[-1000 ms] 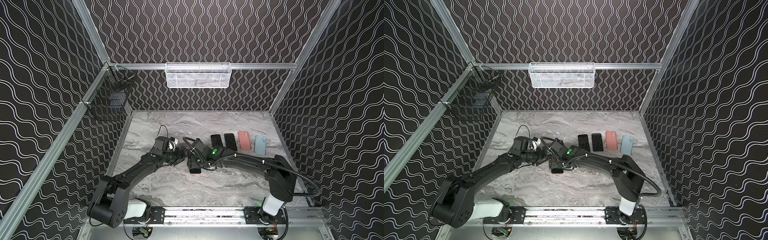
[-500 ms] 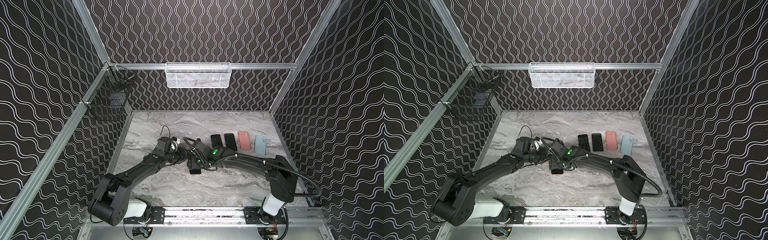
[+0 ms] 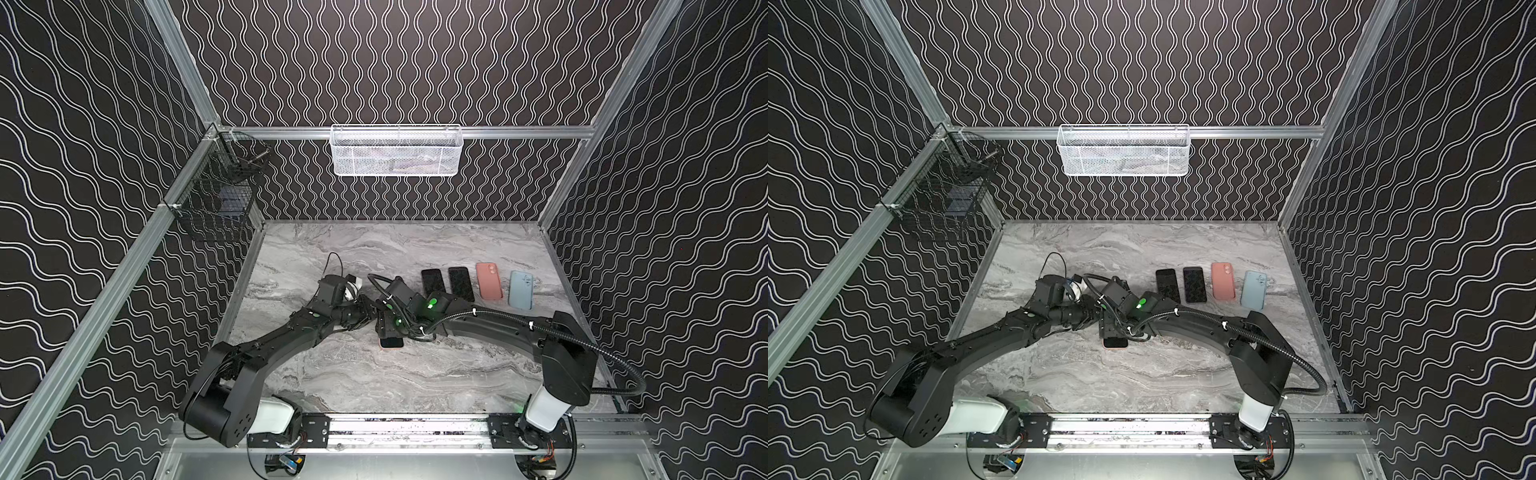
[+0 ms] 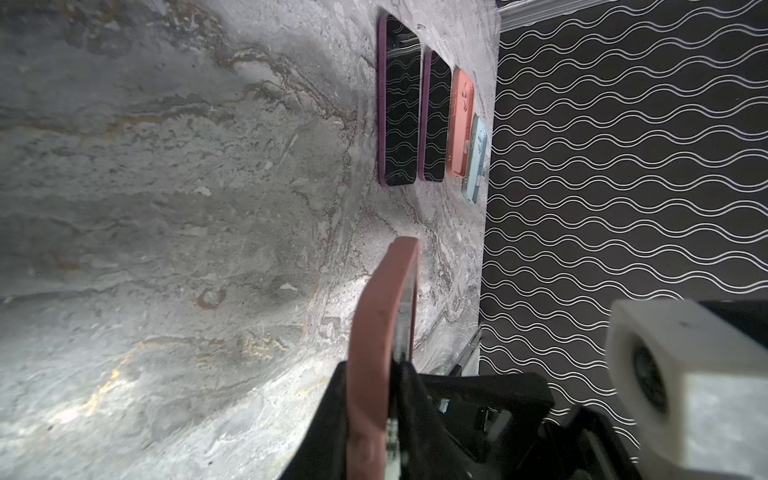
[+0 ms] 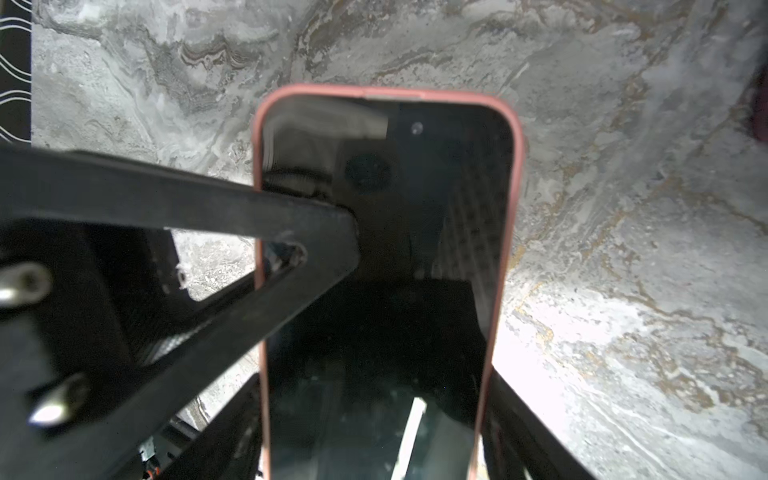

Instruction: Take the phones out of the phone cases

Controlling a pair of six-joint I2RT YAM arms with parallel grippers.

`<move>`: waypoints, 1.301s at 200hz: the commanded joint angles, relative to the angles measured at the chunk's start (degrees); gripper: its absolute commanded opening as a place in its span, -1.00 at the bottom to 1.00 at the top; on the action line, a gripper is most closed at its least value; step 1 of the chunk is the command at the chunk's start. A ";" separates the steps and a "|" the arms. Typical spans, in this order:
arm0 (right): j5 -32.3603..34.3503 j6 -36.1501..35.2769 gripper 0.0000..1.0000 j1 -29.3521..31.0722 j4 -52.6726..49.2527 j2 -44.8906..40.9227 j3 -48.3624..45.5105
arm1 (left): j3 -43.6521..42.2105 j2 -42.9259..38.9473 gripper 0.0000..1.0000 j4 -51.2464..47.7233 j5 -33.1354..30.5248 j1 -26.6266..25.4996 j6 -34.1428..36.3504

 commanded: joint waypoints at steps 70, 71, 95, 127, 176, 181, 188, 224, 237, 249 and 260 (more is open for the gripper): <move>0.63 -0.40 0.42 0.05 2.77 -1.53 -0.30 | -0.46 0.19 -0.90 7.11 1.92 -0.95 -3.93; 0.63 -0.42 0.42 0.01 2.75 -1.53 -0.30 | -0.46 0.19 -0.90 7.08 1.90 -0.96 -3.90; 0.35 -0.83 0.44 -0.21 2.40 -1.68 -0.36 | -0.20 0.12 -0.94 6.64 1.46 -0.98 -3.60; 0.53 -2.30 0.55 -0.39 1.85 -4.27 -0.72 | 0.50 0.20 -1.00 5.46 0.88 -0.98 -2.93; -0.97 -4.69 0.62 -3.07 4.50 -16.32 -5.57 | 1.66 -1.71 -1.00 9.35 -0.08 -0.97 -5.39; -1.81 -4.81 0.64 -3.69 5.71 -18.13 -6.88 | 1.62 -2.03 -1.00 10.29 -0.37 -0.94 -6.02; -3.15 -4.88 0.65 -4.63 7.82 -20.88 -8.89 | 1.53 -2.31 -1.00 11.68 -0.55 -0.89 -7.25; -5.71 -1.03 0.76 -9.40 21.74 -36.28 -22.83 | -0.82 -8.15 -1.00 17.25 -7.84 -0.80 -15.27; -6.68 0.75 0.76 -10.82 25.95 -40.74 -27.47 | -1.31 -11.23 -1.00 17.75 -11.13 -0.80 -17.31; -7.70 2.50 0.74 -11.74 29.46 -43.87 -31.20 | -1.50 -13.94 -1.00 17.65 -13.86 -0.80 -19.10; -8.73 4.35 0.72 -12.14 32.67 -46.19 -34.39 | -1.85 -16.01 -1.00 17.99 -16.17 -0.84 -20.59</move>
